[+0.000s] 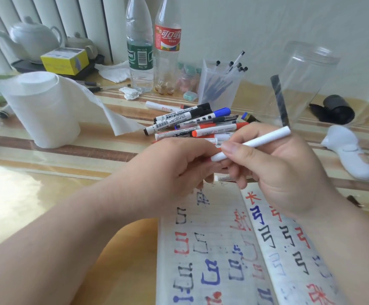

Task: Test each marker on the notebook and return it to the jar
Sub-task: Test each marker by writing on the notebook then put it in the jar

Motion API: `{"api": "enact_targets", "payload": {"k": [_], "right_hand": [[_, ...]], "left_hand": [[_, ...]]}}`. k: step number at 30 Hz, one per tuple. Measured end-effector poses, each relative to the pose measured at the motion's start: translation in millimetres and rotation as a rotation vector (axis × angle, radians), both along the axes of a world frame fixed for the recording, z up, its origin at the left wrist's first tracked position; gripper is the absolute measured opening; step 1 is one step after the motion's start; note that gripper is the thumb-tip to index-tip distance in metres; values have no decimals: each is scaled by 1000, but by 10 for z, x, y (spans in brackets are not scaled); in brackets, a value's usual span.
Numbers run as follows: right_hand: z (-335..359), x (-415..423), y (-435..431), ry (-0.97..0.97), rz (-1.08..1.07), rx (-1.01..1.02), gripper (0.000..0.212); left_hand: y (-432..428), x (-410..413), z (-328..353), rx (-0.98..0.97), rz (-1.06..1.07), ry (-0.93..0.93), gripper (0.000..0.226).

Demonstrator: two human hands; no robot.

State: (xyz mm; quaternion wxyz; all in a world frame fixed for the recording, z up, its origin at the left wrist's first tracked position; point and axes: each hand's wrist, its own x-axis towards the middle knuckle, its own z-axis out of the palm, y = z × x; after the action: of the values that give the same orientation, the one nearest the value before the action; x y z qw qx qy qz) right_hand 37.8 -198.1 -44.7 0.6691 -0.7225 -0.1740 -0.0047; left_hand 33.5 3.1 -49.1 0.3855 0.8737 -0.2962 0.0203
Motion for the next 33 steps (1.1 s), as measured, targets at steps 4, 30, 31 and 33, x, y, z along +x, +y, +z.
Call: {"api": "enact_targets", "payload": {"k": [4, 30, 31, 33], "right_hand": [[-7, 14, 18, 19, -26, 51, 12], [-69, -32, -9, 256, 196, -254, 6], [-88, -28, 4, 233, 165, -284, 6], [-106, -7, 28, 224, 117, -287, 6]], "left_hand": [[-27, -24, -36, -4, -1, 28, 17], [176, 157, -47, -423, -35, 580, 78], [172, 157, -43, -414, -21, 574, 77], [172, 158, -36, -394, -3, 565, 74]]}}
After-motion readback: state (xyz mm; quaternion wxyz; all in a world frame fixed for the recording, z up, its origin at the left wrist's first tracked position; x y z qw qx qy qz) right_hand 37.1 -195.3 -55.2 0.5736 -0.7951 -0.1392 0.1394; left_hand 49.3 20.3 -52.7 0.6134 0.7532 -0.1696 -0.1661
